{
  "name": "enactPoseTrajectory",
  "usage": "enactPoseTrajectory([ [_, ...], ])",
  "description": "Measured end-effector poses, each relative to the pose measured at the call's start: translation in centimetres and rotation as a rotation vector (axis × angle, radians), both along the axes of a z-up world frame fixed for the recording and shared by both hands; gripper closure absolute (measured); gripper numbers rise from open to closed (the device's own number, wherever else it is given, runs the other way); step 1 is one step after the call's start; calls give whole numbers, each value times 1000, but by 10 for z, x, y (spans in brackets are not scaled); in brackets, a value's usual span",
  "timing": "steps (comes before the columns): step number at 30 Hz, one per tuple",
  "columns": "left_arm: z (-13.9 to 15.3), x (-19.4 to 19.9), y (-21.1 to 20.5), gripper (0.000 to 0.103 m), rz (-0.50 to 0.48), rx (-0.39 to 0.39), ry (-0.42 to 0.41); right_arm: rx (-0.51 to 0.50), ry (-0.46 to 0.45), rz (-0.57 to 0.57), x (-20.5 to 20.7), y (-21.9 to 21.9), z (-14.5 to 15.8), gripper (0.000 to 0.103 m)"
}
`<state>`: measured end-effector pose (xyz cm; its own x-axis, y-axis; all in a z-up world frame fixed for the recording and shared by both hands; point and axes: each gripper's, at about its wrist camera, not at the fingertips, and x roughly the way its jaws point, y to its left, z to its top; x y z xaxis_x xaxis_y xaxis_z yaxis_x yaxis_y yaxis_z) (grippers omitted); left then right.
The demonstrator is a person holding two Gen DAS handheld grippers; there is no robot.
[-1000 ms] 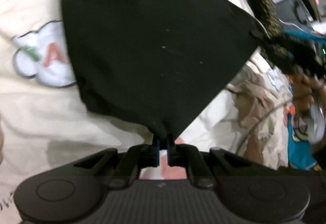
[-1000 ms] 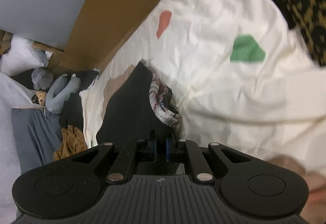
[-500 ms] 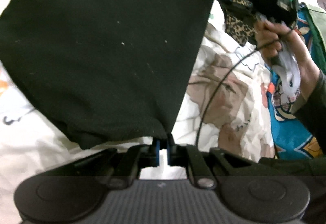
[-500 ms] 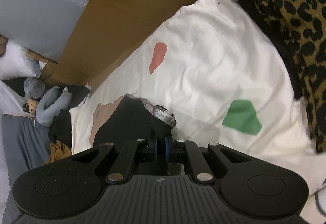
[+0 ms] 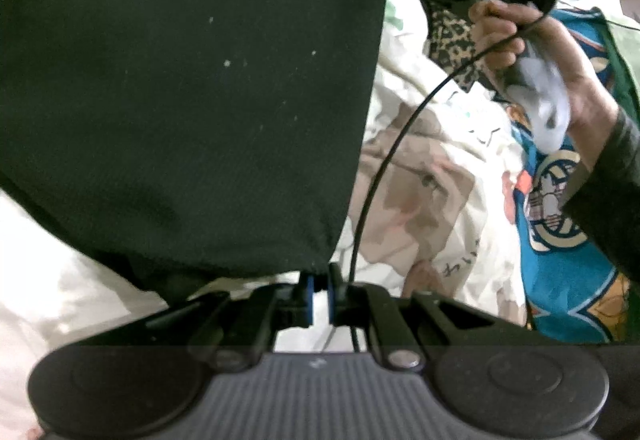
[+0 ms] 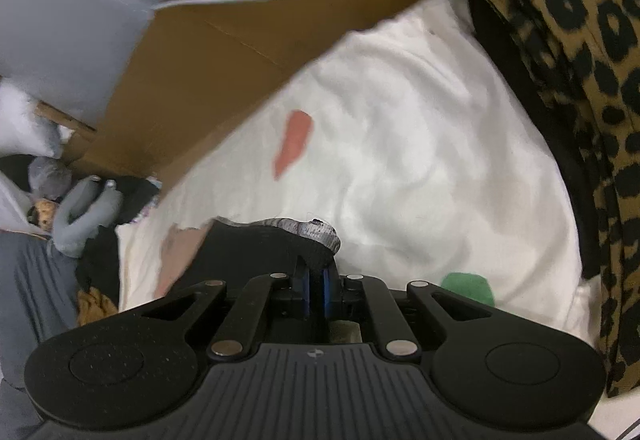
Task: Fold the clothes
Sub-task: 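Fold the black shorts in half with both tools, bringing edges together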
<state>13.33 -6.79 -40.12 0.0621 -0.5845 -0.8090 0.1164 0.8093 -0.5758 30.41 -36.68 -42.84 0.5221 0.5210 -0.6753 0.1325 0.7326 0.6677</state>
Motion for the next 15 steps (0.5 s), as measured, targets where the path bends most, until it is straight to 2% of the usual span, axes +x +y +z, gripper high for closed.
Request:
enactPoseTrajectory([
  [3,7,-6,-5,102,-107,7,-2,-38,20,24,-1,-5,-1,91],
  [6,13,-12,3,102,-151,21,8,-62,-1,41,-8,-11,7,87],
  [13,41,1,31,99,-86,62,-64,-22,-15,45,-35,-19,21,71],
  [15,49,8,38,99,-72,78,-81,-24,-10,42,-45,-18,21,71],
])
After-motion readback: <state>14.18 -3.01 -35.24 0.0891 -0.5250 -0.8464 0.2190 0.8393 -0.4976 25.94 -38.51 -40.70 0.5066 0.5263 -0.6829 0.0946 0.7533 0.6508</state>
